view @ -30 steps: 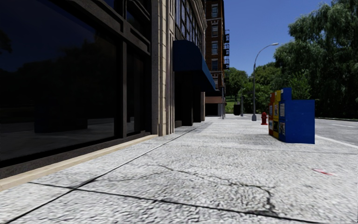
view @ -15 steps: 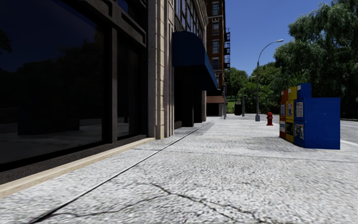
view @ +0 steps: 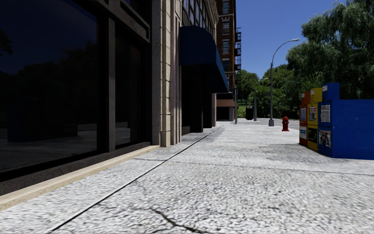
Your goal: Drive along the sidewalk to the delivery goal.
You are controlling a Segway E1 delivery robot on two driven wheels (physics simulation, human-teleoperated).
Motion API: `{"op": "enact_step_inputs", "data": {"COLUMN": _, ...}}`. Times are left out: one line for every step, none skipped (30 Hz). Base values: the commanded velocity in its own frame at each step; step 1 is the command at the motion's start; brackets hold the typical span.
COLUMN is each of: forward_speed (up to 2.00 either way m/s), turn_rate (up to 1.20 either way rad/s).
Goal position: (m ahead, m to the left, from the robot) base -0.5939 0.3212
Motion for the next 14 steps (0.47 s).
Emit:
{"op": "enact_step_inputs", "data": {"forward_speed": 0.00, "turn_rate": 0.00}}
{"op": "enact_step_inputs", "data": {"forward_speed": 0.00, "turn_rate": 0.00}}
{"op": "enact_step_inputs", "data": {"forward_speed": 0.00, "turn_rate": 0.00}}
{"op": "enact_step_inputs", "data": {"forward_speed": 0.00, "turn_rate": 0.00}}
{"op": "enact_step_inputs", "data": {"forward_speed": 0.00, "turn_rate": 0.00}}
{"op": "enact_step_inputs", "data": {"forward_speed": 0.00, "turn_rate": 0.00}}
{"op": "enact_step_inputs", "data": {"forward_speed": 0.00, "turn_rate": 0.00}}
{"op": "enact_step_inputs", "data": {"forward_speed": 0.00, "turn_rate": 0.00}}
{"op": "enact_step_inputs", "data": {"forward_speed": 0.00, "turn_rate": 0.00}}
{"op": "enact_step_inputs", "data": {"forward_speed": 0.00, "turn_rate": 0.00}}
{"op": "enact_step_inputs", "data": {"forward_speed": 0.00, "turn_rate": 0.00}}
{"op": "enact_step_inputs", "data": {"forward_speed": 0.00, "turn_rate": 0.00}}
{"op": "enact_step_inputs", "data": {"forward_speed": 0.00, "turn_rate": 0.00}}
{"op": "enact_step_inputs", "data": {"forward_speed": 0.00, "turn_rate": 0.00}}
